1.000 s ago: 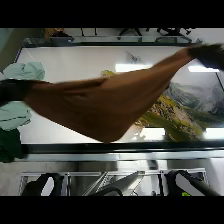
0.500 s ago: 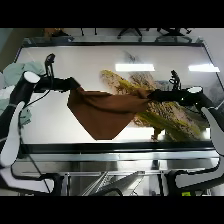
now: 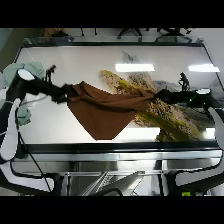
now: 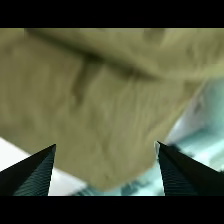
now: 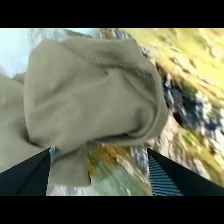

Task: Fold the shirts.

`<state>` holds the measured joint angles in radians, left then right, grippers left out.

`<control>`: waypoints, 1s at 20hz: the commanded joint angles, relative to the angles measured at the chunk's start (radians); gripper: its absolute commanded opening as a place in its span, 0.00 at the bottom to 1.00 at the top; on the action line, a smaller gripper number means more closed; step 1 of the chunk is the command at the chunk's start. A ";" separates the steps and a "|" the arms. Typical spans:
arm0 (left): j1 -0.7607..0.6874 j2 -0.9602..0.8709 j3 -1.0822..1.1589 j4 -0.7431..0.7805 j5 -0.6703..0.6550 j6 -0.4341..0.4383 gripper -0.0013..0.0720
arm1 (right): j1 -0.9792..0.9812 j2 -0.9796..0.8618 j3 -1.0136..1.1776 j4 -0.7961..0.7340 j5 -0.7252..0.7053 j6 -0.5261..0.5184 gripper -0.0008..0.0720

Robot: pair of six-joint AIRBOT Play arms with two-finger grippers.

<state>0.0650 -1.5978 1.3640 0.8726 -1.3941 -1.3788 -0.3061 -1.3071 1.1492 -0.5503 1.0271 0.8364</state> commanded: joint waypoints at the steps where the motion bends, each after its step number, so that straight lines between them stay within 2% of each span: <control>1: -0.064 0.151 -0.359 -0.011 0.016 -0.018 0.98 | -0.026 -0.002 0.001 -0.015 0.056 0.000 0.90; 4: -0.212 0.268 -0.672 -0.172 0.249 -0.037 0.98 | -0.016 -0.002 0.001 -0.015 0.055 0.000 0.90; 7: -0.372 0.288 -0.807 -0.267 0.491 -0.032 0.98 | -0.016 -0.002 0.001 -0.014 0.055 0.000 0.90; 9: -0.431 0.248 -0.802 -0.266 0.551 -0.032 0.98 | -0.016 -0.002 0.001 -0.014 0.055 0.000 0.90; 12: -0.445 0.169 -0.724 -0.262 0.566 -0.032 0.98 | -0.016 -0.002 0.001 -0.014 0.064 0.000 0.90; 13: -0.439 0.144 -0.686 -0.262 0.562 -0.027 0.76 | -0.016 -0.002 0.001 -0.014 0.072 0.000 0.90; 14: -0.426 0.124 -0.646 -0.262 0.548 -0.013 0.25 | -0.016 -0.002 0.001 -0.015 0.081 0.000 0.90; 15: -0.411 0.113 -0.609 -0.262 0.527 0.004 0.03 | -0.016 -0.002 0.001 -0.015 0.089 0.000 0.90; 17: -0.366 0.109 -0.529 -0.257 0.439 0.029 0.03 | -0.016 -0.002 0.001 -0.015 0.110 0.000 0.90; 20: -0.261 0.163 -0.435 -0.079 0.265 -0.002 0.03 | -0.016 -0.002 0.000 -0.015 0.166 0.000 0.90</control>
<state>-0.2714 -1.4620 0.8425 0.6792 -0.9752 -1.3724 -0.3222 -1.3090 1.1496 -0.5652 1.1381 0.8364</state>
